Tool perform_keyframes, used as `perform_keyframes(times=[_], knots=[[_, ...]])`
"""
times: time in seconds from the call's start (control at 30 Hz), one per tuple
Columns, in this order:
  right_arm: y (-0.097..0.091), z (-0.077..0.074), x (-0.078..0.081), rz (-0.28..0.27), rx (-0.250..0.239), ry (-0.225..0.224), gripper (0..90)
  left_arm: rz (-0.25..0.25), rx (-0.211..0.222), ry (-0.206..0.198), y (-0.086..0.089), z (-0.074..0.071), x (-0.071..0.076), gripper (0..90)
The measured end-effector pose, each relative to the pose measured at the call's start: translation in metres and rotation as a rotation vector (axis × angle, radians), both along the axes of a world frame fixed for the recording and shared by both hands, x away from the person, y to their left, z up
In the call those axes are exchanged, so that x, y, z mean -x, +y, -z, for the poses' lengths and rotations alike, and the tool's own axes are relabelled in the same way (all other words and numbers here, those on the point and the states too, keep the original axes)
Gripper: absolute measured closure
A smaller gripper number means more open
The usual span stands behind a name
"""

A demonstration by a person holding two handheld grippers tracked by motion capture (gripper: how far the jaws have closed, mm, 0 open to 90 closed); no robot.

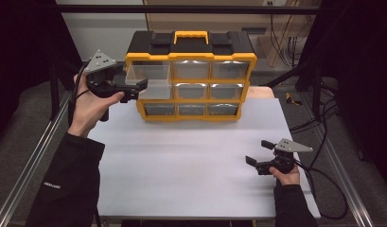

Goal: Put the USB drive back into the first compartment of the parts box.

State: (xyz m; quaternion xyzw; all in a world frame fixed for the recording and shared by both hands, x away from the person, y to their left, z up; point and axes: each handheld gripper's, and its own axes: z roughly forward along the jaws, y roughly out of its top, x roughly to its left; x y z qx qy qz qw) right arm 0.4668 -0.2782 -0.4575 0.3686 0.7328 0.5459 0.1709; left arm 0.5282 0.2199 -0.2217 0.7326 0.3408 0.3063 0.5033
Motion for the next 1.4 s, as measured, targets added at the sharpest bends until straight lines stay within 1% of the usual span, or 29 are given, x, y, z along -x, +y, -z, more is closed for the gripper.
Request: perform_keyframes(times=[0.43, 0.93, 1.4], knots=[[0.0, 0.0, 0.0, -0.002, 0.0, 0.003, 0.6, 0.021, -0.003, -0.02, 0.004, 0.007, 0.015, 3.8], [0.0, 0.0, 0.0, 0.001, 0.0, -0.001, 0.6, 0.049, 0.005, -0.014, 0.009, 0.02, 0.023, 2.6], [0.001, 0.001, 0.0, -0.002, 0.003, 0.004, 0.6, 0.072, -0.01, -0.011, 0.011, 0.033, 0.034, 1.9]])
